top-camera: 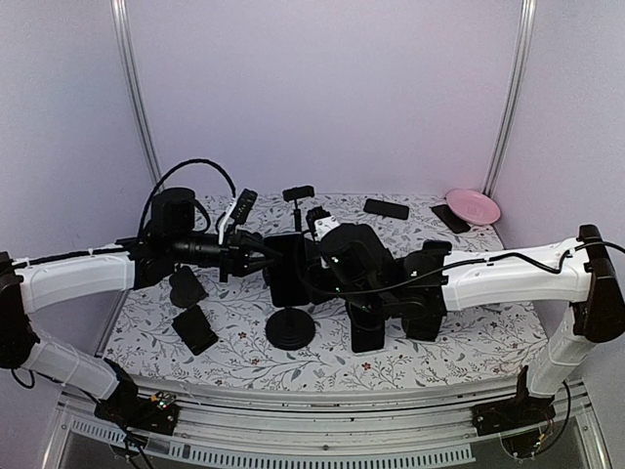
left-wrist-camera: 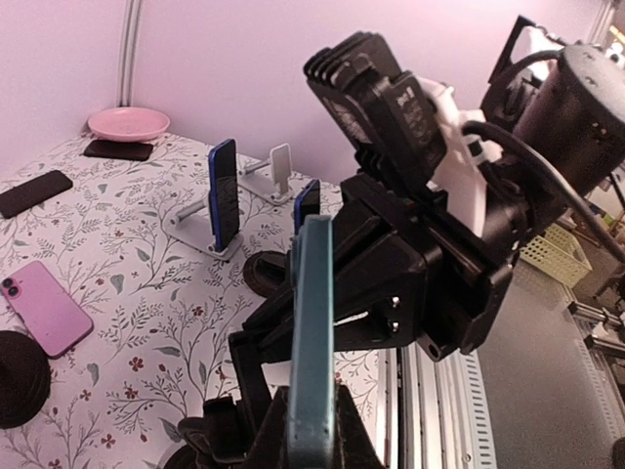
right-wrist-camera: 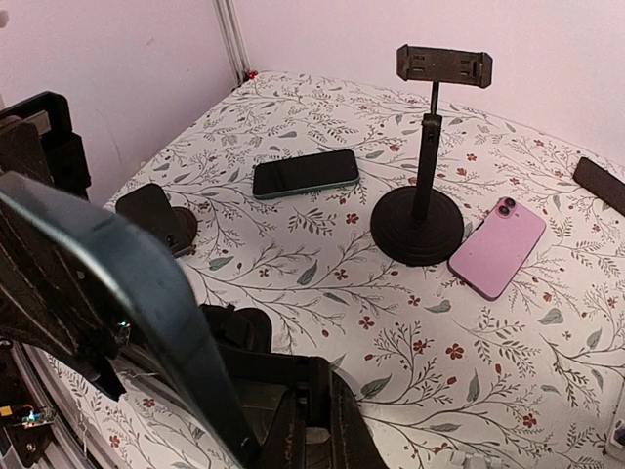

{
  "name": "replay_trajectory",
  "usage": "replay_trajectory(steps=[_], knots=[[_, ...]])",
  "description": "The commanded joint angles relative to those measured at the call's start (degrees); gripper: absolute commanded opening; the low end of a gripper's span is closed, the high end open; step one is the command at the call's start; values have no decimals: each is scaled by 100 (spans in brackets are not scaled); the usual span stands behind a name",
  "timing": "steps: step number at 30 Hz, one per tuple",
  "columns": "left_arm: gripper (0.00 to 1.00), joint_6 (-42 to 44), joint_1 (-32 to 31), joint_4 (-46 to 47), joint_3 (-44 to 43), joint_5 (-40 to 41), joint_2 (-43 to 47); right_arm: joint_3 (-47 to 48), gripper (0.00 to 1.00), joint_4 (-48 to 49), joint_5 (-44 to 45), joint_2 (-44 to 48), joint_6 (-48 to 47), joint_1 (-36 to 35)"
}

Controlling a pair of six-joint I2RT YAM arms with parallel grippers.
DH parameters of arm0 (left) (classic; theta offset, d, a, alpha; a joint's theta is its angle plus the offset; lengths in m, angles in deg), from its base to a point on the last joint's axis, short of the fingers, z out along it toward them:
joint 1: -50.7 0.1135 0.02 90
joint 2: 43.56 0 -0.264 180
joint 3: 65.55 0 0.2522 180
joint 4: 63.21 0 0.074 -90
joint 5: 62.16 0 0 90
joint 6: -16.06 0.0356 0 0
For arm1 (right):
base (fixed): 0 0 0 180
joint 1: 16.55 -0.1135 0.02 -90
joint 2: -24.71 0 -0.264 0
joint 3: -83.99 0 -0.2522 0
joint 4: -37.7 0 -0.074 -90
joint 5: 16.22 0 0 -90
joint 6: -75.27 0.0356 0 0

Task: Place the phone on the phone stand
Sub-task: Install the phone on the phone stand.

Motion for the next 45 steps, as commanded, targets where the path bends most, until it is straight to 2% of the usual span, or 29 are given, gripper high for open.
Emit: replay_trajectory(steps=[1,9,25,34,37,45], knots=[[0,-122,9,-320,-36,1900,143,259,2,-260,44,-80,28,-295],[0,-280,-188,-193,309,2852,610,320,2,-307,108,-106,70,-336],[0,-259,-478,-373,378,3711,672,490,2,-397,-119,-104,138,-419],[0,-150,-518,-449,387,3686,652,609,3,-470,-462,-110,76,-439],[0,-150,-518,-413,399,3586,559,619,9,-480,-586,-84,62,-436],[0,-162,-518,-421,347,3532,473,532,17,-463,-815,143,64,-436]])
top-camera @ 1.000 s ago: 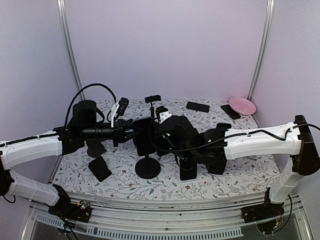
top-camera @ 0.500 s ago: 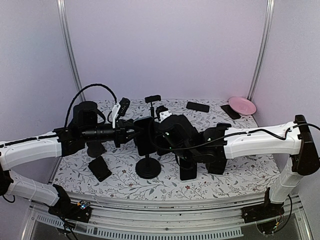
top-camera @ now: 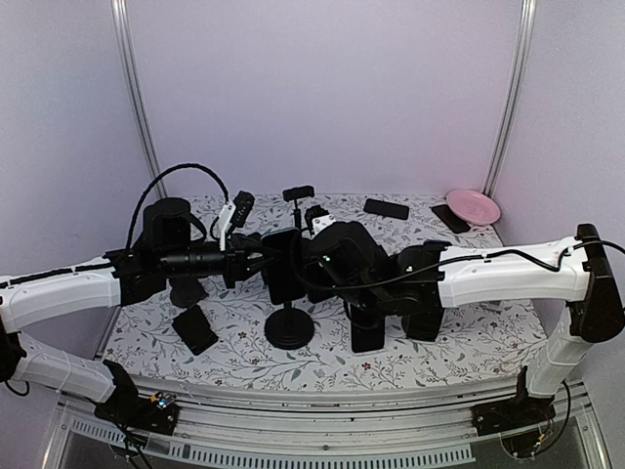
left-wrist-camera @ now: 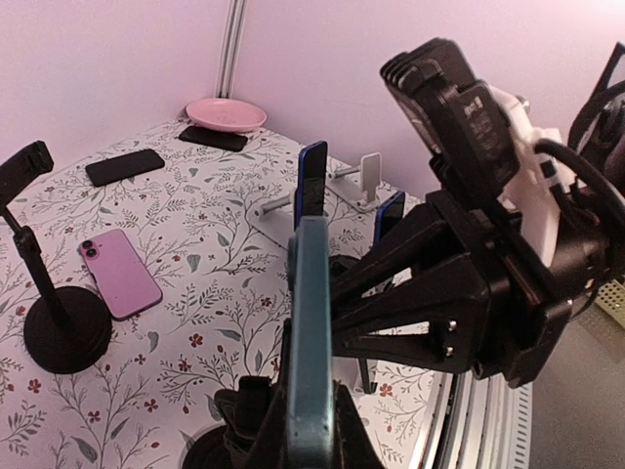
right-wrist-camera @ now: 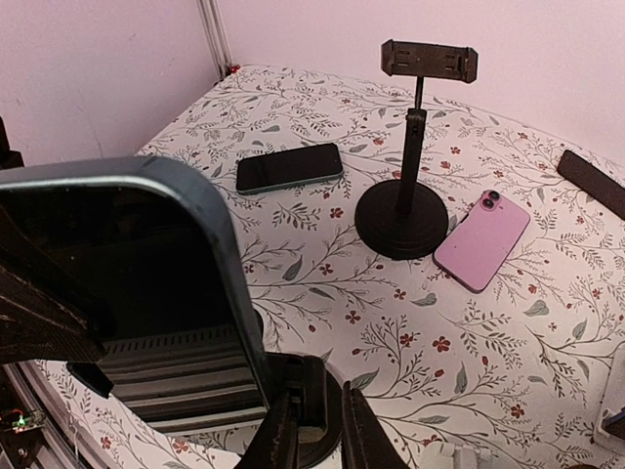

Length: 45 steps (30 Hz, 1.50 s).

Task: Place the phone on the phone stand
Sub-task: Install the phone on the phone stand.

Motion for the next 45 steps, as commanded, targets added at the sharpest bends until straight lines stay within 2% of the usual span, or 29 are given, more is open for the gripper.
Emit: replay_trajectory(steps=[1,10,18,29,35,37,45], knots=[[0,176,199,-104,15,1124,-289,131,17,95,-1110,326,-110,-354],[0,175,197,-170,-45,1062,-377,-105,18,191,-1321,706,-117,-353],[0,198,197,-308,-101,1124,-346,-521,18,699,-1526,1091,-305,-353],[0,160,197,-282,-89,1011,-429,-589,18,935,-1209,1113,-673,-371],[0,233,197,-207,-123,538,-443,-593,18,725,-1059,1302,-572,-334],[0,246,198,-147,-131,329,-467,-646,23,661,-1141,1410,-519,-255],[0,408,252,-4,-430,-471,-620,-1039,28,474,-1342,2025,-241,174]])
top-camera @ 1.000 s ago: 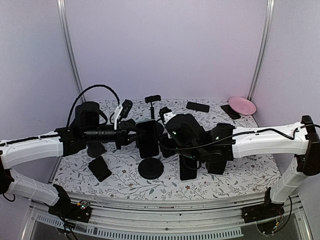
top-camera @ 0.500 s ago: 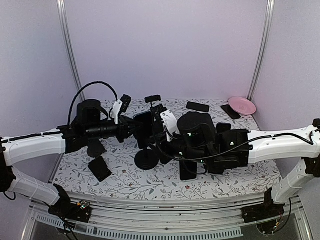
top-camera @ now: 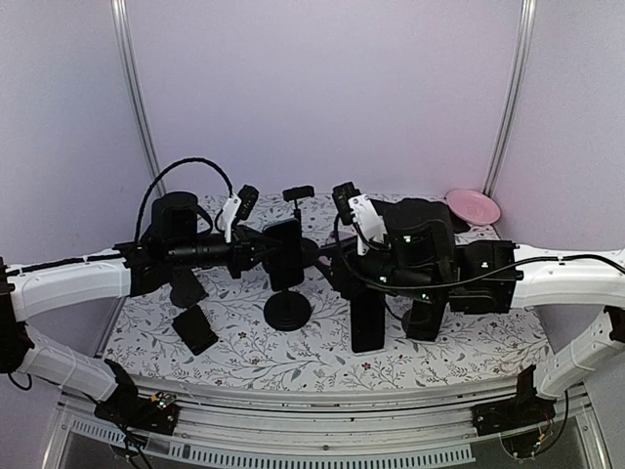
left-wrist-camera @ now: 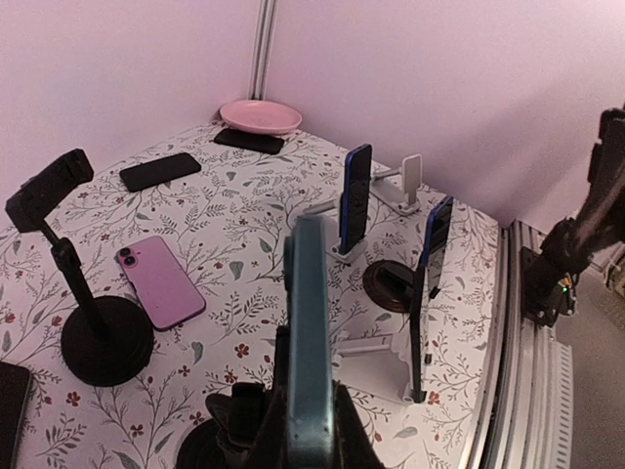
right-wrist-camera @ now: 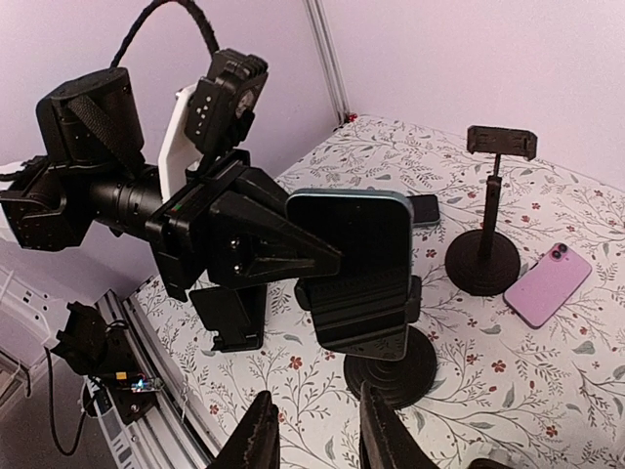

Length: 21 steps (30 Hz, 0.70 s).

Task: Place the phone on the phone stand
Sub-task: Install the phone on the phone stand.

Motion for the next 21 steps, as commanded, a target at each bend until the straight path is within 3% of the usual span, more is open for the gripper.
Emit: replay_trajectory(steps=[1,11,21], knots=[[0,157,75,-162,-282,-762,-215,-196,30,-246,-73,424,262,276],[0,138,96,-26,-701,-1667,-601,-671,39,-536,40,1180,500,696],[0,71,77,136,-935,-2302,-882,-830,40,-622,47,1362,541,833]])
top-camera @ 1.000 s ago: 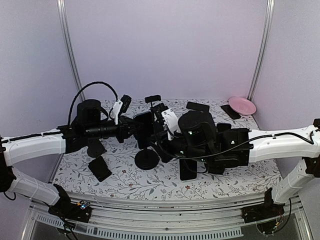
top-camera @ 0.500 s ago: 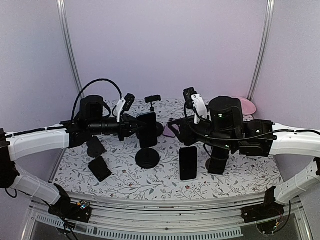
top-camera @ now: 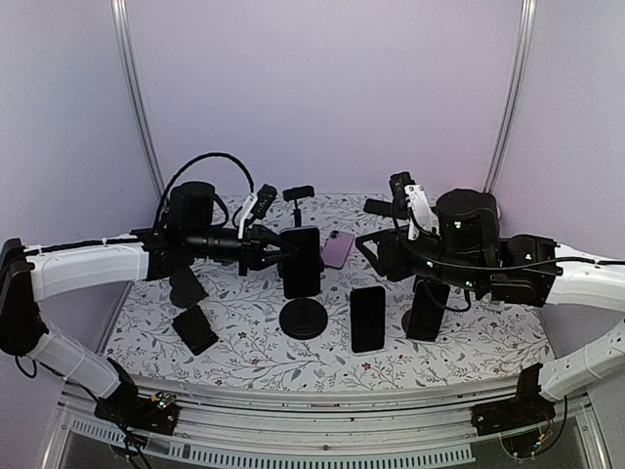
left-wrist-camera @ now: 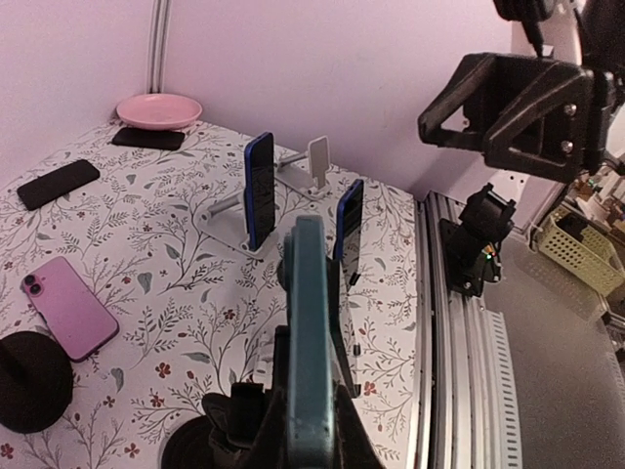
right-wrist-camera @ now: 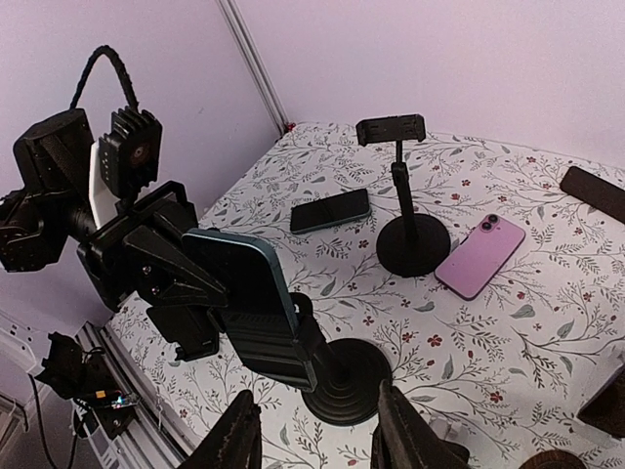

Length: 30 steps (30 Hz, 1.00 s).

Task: Place the phone on the phone stand
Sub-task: Install the phone on the phone stand.

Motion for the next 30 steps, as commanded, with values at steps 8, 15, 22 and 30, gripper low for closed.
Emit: replay_trajectory(steps=[8,15,22,30], knots=[[0,-88,-20,398,-329,-1089,-311,-141,41,-119,4,112,141,138],[0,46,5,99,-591,-1325,-564,-222,43,-114,9,184,202,209],[4,134,10,15,-634,-1412,-628,-334,43,-65,6,196,273,213],[19,161,6,-31,-646,-1385,-622,-363,44,-40,5,222,307,214]])
